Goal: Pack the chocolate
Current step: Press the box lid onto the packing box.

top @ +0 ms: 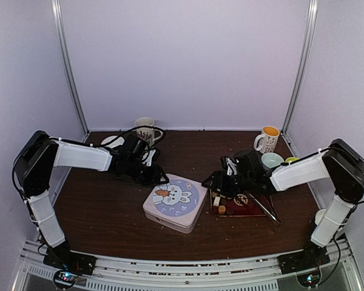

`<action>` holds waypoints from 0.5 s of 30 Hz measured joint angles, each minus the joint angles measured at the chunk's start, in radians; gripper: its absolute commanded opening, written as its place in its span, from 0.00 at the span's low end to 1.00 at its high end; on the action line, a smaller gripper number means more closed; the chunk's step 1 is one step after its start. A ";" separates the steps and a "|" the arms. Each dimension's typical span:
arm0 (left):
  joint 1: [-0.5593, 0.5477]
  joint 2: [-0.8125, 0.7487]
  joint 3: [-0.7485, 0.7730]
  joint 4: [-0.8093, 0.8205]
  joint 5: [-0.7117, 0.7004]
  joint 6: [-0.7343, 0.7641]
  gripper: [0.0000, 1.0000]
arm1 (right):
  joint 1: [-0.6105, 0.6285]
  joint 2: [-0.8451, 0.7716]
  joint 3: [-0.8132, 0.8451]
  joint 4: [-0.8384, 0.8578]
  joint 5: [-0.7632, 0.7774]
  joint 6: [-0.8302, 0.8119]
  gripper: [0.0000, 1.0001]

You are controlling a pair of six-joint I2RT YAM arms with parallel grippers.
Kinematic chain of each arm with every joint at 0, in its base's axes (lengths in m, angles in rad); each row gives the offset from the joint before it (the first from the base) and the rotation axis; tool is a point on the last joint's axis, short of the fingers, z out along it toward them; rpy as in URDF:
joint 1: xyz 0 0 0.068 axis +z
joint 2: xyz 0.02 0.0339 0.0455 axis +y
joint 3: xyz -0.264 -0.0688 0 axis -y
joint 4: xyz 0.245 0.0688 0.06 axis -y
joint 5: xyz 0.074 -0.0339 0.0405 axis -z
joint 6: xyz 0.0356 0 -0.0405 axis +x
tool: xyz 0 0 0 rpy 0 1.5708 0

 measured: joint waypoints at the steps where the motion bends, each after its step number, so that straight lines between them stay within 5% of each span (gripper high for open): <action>1: 0.000 0.001 0.000 0.000 0.000 0.000 0.44 | 0.000 0.005 -0.005 0.014 -0.009 0.008 0.51; 5: 0.000 0.004 0.001 0.001 0.000 0.000 0.44 | 0.000 0.041 -0.016 0.072 -0.048 0.051 0.41; 15: 0.001 0.010 0.006 0.000 0.001 -0.001 0.44 | -0.007 0.067 -0.061 0.217 -0.081 0.130 0.35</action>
